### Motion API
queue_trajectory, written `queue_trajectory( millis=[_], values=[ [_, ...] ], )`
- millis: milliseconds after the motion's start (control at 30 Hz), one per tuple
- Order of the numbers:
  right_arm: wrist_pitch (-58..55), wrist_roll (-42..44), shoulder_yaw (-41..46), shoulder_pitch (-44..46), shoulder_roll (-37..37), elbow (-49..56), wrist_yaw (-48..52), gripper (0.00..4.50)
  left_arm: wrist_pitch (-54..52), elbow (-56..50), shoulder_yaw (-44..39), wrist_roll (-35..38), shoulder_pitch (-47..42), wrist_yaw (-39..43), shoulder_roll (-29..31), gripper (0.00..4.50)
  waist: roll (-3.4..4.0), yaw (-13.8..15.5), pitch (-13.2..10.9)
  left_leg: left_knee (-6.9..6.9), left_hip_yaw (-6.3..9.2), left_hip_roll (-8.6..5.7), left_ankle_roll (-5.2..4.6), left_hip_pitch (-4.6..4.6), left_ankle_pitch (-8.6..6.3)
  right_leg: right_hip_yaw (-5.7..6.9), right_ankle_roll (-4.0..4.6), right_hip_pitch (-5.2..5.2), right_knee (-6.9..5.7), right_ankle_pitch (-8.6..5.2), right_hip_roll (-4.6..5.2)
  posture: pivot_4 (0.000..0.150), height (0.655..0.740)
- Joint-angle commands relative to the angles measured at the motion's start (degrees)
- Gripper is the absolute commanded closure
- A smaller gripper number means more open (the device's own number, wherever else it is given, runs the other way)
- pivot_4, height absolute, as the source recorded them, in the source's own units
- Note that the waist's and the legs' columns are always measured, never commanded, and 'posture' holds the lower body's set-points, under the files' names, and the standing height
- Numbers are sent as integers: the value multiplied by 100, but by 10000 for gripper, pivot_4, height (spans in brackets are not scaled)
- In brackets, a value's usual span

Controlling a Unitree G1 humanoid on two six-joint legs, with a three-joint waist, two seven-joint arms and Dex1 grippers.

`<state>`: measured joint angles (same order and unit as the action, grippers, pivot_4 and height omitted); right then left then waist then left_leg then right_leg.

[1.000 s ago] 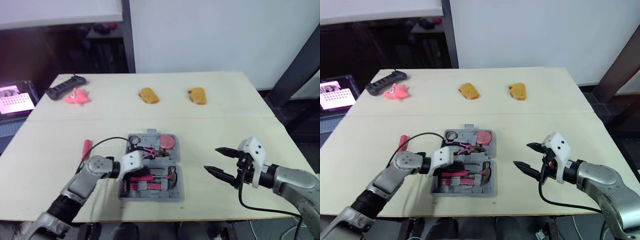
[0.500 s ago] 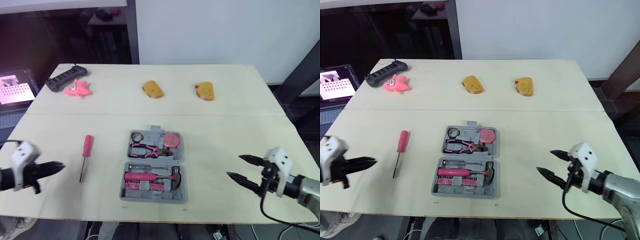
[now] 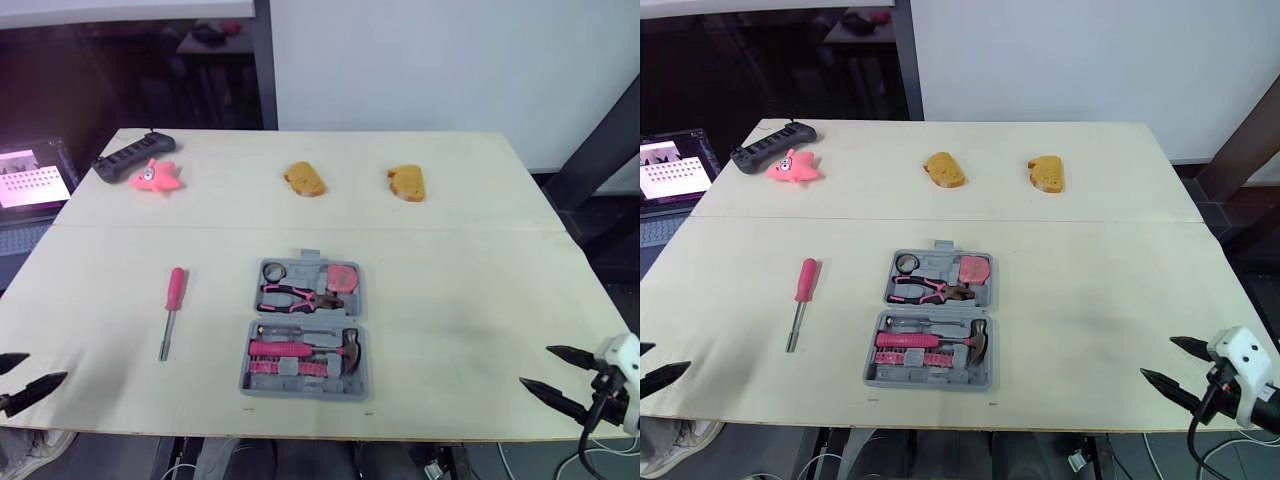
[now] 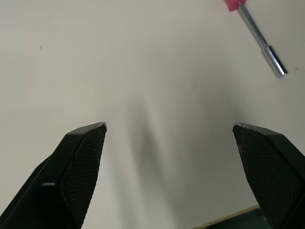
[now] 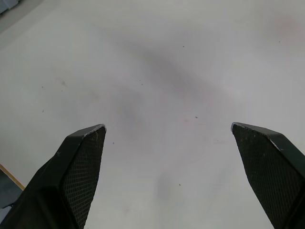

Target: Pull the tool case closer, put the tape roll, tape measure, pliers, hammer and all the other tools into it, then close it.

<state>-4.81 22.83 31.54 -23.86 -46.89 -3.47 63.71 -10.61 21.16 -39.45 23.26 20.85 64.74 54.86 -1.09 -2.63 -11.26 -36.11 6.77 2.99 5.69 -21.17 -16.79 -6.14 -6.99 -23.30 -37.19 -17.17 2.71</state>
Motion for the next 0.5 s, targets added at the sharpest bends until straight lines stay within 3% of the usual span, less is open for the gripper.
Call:
queue_trajectory(
  millis=[33,267,500],
  values=[
    [-53,123,4,117,26,314,-83,0,-101,-272,-186,99,47,-103,-41,783,0,-12,0,1,0,0,0,0,0,0,0,0,0,0,0,1500,7400],
    [-1192,622,-389,380,36,1808,-460,0,-876,-1623,115,373,-138,-834,-658,783,7,2,2,0,0,0,1,-2,1,-1,-6,1,0,3,0,1500,7400],
    [-2583,1386,-1054,1228,-101,3168,-891,0,-1927,-2966,693,548,-762,-2147,-1473,783,4,22,3,-13,4,-1,15,-3,9,-2,-24,12,-1,17,0,1500,7400]
  ],
)
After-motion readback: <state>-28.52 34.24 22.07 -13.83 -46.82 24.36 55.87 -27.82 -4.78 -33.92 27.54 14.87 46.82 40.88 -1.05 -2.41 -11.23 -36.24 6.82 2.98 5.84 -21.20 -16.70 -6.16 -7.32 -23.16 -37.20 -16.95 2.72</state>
